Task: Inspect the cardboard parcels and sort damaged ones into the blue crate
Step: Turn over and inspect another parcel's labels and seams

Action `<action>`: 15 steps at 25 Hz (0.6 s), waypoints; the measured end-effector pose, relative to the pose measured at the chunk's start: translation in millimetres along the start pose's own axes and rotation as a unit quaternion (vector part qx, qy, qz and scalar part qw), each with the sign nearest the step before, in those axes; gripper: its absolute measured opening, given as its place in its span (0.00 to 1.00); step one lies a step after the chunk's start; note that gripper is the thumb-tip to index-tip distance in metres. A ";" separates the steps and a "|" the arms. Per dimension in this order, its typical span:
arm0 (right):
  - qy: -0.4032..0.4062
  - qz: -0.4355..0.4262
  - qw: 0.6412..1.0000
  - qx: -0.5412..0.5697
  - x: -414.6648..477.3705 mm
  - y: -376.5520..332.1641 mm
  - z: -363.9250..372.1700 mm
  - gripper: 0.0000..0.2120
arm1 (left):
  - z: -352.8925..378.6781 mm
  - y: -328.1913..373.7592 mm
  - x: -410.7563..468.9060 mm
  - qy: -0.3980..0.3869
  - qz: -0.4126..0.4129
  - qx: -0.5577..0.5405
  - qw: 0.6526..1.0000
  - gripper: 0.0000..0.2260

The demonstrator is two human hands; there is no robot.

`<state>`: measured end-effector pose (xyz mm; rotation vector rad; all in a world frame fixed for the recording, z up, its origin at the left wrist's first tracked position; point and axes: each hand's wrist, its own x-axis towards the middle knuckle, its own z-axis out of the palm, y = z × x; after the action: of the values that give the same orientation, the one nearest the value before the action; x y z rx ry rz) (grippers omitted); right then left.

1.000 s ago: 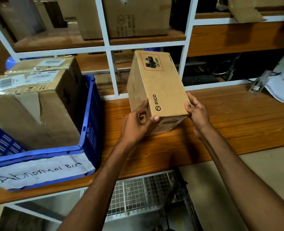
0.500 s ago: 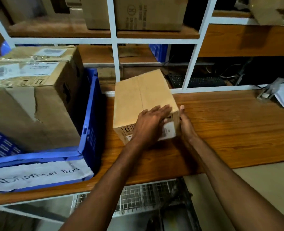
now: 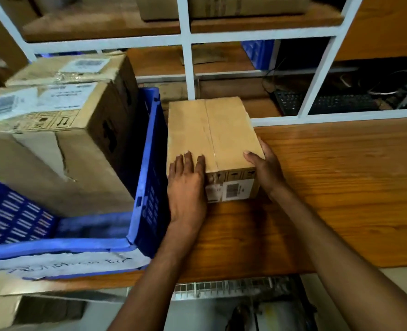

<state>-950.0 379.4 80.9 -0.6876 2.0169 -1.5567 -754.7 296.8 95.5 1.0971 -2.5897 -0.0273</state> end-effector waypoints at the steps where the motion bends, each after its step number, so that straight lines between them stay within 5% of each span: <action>1: 0.017 -0.007 1.000 0.003 1.8 -0.2 8.6 0.32 | 1.1 -5.4 6.8 0.001 0.000 -0.010 1.000 0.30; 15: 0.054 -0.011 0.998 -0.006 17.1 -7.8 25.4 0.22 | 9.6 -18.5 27.9 -0.020 0.002 -0.064 0.998 0.30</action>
<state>-945.4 348.1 81.4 -0.6445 2.1045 -1.6263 -762.9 263.1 91.8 1.0546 -2.5852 -0.2125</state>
